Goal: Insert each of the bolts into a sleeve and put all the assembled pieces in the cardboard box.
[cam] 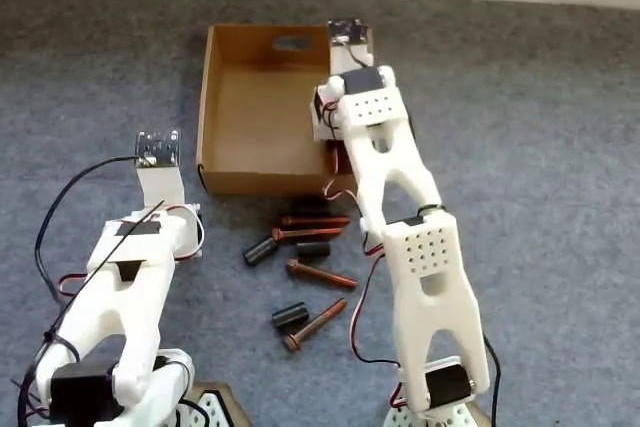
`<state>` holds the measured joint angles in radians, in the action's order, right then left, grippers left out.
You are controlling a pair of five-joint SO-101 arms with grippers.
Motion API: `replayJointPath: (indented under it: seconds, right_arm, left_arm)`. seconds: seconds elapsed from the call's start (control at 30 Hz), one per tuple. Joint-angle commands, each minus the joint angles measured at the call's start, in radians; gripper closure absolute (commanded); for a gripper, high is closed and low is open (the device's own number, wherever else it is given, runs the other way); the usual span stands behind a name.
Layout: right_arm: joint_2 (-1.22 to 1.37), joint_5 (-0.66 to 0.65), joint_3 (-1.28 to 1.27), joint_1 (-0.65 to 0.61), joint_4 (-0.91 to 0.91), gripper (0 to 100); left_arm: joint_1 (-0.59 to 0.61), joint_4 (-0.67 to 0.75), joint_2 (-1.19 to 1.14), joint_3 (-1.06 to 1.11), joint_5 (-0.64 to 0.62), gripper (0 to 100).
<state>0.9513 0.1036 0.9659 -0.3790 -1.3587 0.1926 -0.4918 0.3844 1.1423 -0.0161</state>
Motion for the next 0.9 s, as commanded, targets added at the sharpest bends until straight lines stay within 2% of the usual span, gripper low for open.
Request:
replayJointPath:
  seconds: [0.0, 0.33, 0.53, 0.87]
  right_arm:
    - [-0.024, 0.009, 0.048, -0.018, -0.028, 99.2]
    - [-0.022, 0.014, 0.047, -0.039, -0.044, 99.2]
    - [-0.021, 0.115, 0.047, -0.035, -0.047, 99.2]
    - [-0.013, 0.109, 0.025, -0.035, -0.048, 98.8]
  left_arm:
    - [-0.018, 0.015, -0.002, -0.048, 0.003, 99]
    - [-0.018, 0.015, -0.002, -0.048, 0.003, 99]
    - [-0.018, 0.015, -0.002, -0.048, 0.003, 99]
    - [-0.016, 0.015, -0.002, -0.048, 0.003, 99]
